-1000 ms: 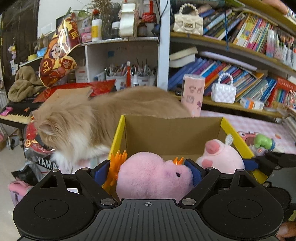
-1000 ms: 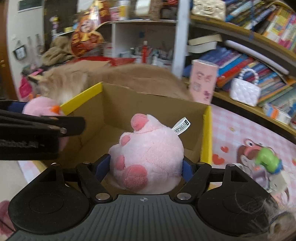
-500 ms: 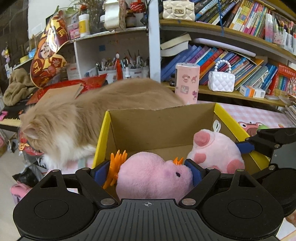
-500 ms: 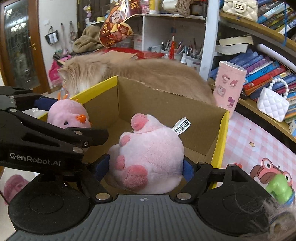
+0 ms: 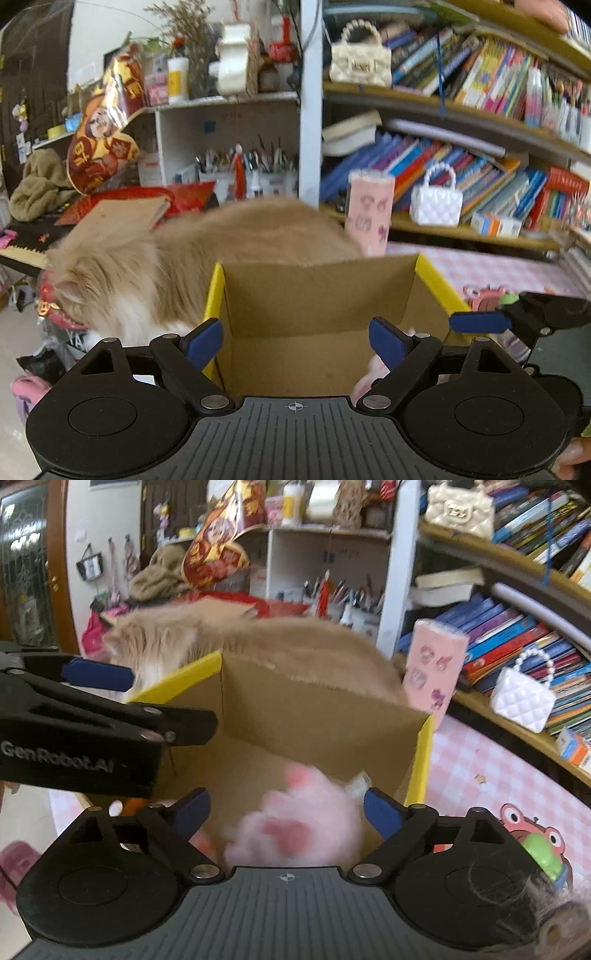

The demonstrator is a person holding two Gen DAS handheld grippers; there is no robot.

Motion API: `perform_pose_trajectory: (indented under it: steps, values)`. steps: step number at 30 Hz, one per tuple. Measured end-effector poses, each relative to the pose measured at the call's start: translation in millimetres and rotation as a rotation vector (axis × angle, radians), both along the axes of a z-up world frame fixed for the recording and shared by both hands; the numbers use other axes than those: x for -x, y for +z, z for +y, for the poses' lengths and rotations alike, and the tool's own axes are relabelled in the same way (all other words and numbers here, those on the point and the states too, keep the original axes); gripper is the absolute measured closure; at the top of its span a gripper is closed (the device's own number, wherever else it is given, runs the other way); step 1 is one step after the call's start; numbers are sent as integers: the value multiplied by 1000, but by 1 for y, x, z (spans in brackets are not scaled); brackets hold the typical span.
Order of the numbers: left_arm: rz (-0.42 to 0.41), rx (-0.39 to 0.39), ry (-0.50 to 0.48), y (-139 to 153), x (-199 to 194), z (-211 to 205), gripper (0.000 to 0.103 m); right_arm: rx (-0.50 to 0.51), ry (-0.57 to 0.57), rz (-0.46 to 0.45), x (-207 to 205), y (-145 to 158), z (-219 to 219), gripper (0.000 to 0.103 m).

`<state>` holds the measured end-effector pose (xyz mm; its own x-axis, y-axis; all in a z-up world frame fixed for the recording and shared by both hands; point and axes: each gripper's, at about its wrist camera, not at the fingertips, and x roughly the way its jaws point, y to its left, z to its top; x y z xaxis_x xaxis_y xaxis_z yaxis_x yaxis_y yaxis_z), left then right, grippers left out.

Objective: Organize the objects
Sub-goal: 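Open both tools to drop the plush toys into the yellow box, then withdraw both tools from the box toward the remaining toys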

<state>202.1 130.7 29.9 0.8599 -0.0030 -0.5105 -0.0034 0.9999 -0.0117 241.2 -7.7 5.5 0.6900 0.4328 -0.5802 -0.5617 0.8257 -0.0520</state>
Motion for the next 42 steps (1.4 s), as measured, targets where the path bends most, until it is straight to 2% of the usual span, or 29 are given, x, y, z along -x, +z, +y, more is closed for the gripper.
perform_pose_trajectory:
  steps: [5,9,15,19,24,30,42]
  values:
    - [-52,35,7,17,23,11,14,-47,-83,-58,16,20,-7,13]
    - [-63,48,6,22,40,18,14,-67,-133,-87,38,33,-13,13]
    - [-64,59,-4,19,68,29,13,-77,-220,-78,73,39,-15,13]
    - [-57,43,23,12,90,34,9,-77,-311,-54,98,33,-11,13]
    - [-12,36,16,1,119,41,9,-74,-393,-13,135,22,-5,13]
    - [38,36,13,-14,153,49,9,-61,-426,21,175,10,4,13]
    - [128,5,11,-35,186,48,8,-9,-544,70,224,-7,4,13]
